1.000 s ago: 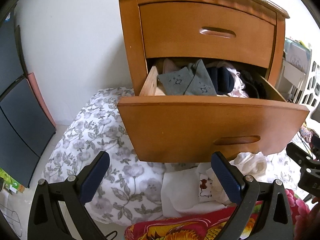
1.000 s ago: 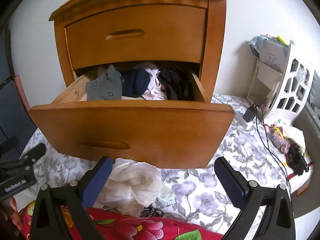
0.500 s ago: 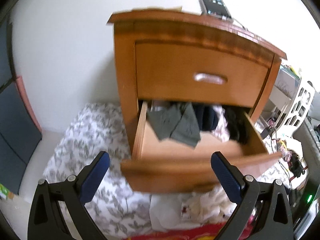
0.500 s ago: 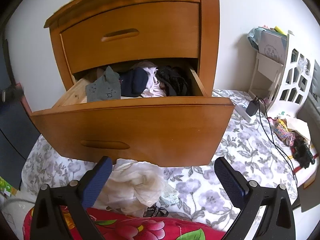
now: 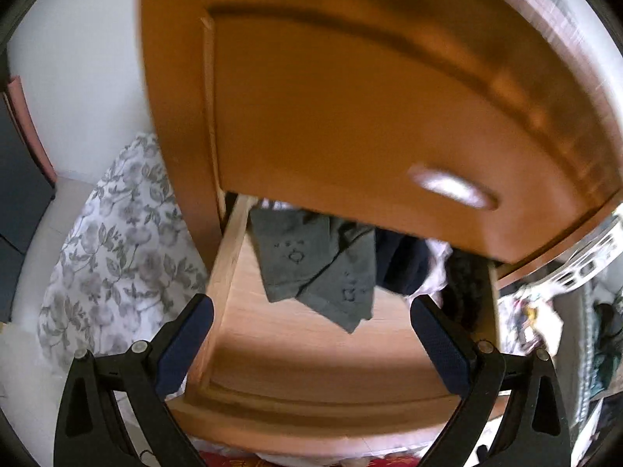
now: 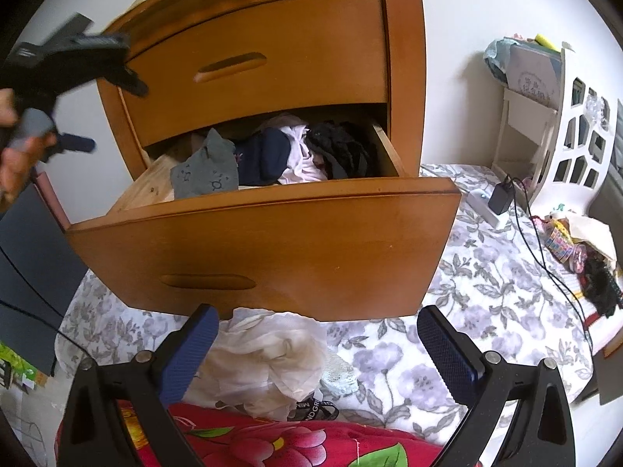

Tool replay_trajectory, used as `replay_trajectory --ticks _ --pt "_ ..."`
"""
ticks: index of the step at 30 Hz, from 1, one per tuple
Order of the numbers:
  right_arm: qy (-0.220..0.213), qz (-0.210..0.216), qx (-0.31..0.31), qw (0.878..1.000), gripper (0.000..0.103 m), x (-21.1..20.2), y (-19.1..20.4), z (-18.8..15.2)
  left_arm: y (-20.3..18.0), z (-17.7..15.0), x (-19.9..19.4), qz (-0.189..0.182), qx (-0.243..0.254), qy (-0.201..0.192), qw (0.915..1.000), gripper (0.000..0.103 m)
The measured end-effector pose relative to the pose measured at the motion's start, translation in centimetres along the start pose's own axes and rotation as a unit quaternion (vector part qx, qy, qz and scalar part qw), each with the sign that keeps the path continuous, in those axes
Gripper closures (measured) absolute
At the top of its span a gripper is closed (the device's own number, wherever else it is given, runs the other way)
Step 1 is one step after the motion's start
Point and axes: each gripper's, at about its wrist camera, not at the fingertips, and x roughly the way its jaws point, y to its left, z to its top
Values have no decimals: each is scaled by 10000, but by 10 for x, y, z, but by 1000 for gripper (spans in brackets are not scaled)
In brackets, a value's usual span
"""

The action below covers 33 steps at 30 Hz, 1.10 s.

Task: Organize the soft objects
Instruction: 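Reach the left gripper into the open drawer toward the grey cloth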

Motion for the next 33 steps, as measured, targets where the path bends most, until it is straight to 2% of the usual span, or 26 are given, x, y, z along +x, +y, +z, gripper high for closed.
replay_trajectory --ticks 5,8,10,13,19,26,30,33 --pt "60 79 97 9999 0 3 -3 0 -10 0 39 248 -80 417 9988 2" --pt "77 124 97 9998 0 4 -3 0 -8 5 60 343 -406 658 9964 2" --pt "96 172 137 9997 0 5 -4 0 -6 9 70 532 -529 725 9945 2" --pt "126 249 236 9993 0 7 -7 -1 -8 13 82 731 -562 729 9931 2" --pt "185 387 336 9985 0 11 -10 -1 -17 18 94 855 -536 675 9926 2" --pt "225 492 400 9977 0 12 -12 -2 -28 17 97 854 -709 425 9929 3" --pt "247 534 424 9974 0 13 -13 -2 -30 19 98 789 -892 350 9923 11" --pt "263 569 436 9971 0 14 -13 -2 -31 21 97 874 -962 179 9914 12"
